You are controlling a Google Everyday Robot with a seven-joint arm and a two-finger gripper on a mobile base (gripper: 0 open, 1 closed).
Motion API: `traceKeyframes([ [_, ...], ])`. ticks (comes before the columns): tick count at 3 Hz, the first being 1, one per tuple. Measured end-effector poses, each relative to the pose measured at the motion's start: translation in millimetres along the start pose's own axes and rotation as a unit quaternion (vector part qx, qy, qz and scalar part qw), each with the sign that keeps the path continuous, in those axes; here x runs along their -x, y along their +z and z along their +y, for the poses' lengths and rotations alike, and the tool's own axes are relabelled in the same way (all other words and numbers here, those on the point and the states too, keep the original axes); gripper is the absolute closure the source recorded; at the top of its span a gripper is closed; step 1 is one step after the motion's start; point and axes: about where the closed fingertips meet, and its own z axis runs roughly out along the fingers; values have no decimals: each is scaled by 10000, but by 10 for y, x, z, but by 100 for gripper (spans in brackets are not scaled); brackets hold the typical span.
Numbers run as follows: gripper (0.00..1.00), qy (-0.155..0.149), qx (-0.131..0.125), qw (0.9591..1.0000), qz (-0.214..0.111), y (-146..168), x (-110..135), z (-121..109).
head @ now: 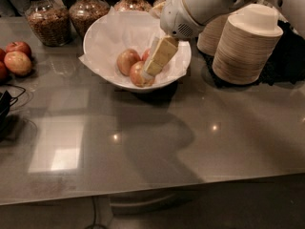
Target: Pick apple from white bowl
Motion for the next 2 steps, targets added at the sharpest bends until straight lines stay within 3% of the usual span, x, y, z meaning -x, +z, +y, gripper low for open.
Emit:
traceKeyframes([
  [1, 0, 87, -125, 9997, -197, 49, -15, -76],
  [2, 13, 117, -230, 9971, -712, 289, 102, -307],
])
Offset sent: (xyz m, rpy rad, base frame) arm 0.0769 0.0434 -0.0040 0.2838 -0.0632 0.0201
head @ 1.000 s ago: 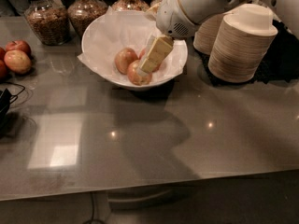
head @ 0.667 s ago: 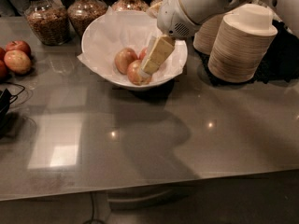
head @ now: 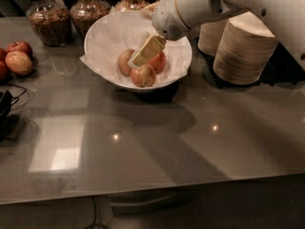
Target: Pick apple from white bowl
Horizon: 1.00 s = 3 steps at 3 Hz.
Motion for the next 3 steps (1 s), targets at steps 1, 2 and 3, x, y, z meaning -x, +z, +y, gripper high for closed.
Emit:
traceKeyframes([
  [1, 14, 39, -45, 9995, -308, 216, 65, -178],
  [2, 7, 151, -54, 9992, -372, 302, 62, -220],
  [3, 8, 433, 60, 9990, -117, 272, 0, -126],
])
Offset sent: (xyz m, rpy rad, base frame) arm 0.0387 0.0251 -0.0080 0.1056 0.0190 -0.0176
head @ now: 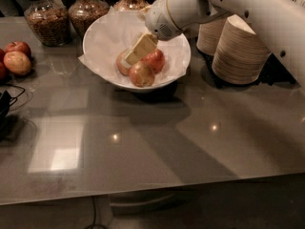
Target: Pick apple from white bowl
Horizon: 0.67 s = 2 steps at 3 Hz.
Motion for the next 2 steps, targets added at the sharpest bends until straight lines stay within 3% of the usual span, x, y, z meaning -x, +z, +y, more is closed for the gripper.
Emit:
traceKeyframes([
  [2, 12, 521, 229, 9982, 182, 116, 14, 123],
])
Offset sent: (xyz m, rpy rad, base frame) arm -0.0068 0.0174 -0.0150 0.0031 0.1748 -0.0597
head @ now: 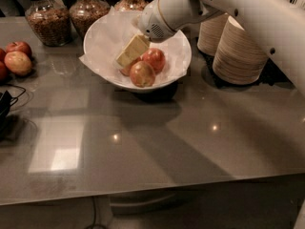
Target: Pick apple from white bowl
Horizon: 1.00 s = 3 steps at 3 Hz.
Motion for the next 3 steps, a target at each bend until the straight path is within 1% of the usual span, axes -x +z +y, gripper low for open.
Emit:
traceKeyframes([
  [1, 14, 129, 25, 9999, 69, 109, -30, -11],
  [2, 16, 248, 10, 9995, 200, 201, -116, -14],
  [3, 22, 333, -27, 9990, 306, 265, -203, -25],
])
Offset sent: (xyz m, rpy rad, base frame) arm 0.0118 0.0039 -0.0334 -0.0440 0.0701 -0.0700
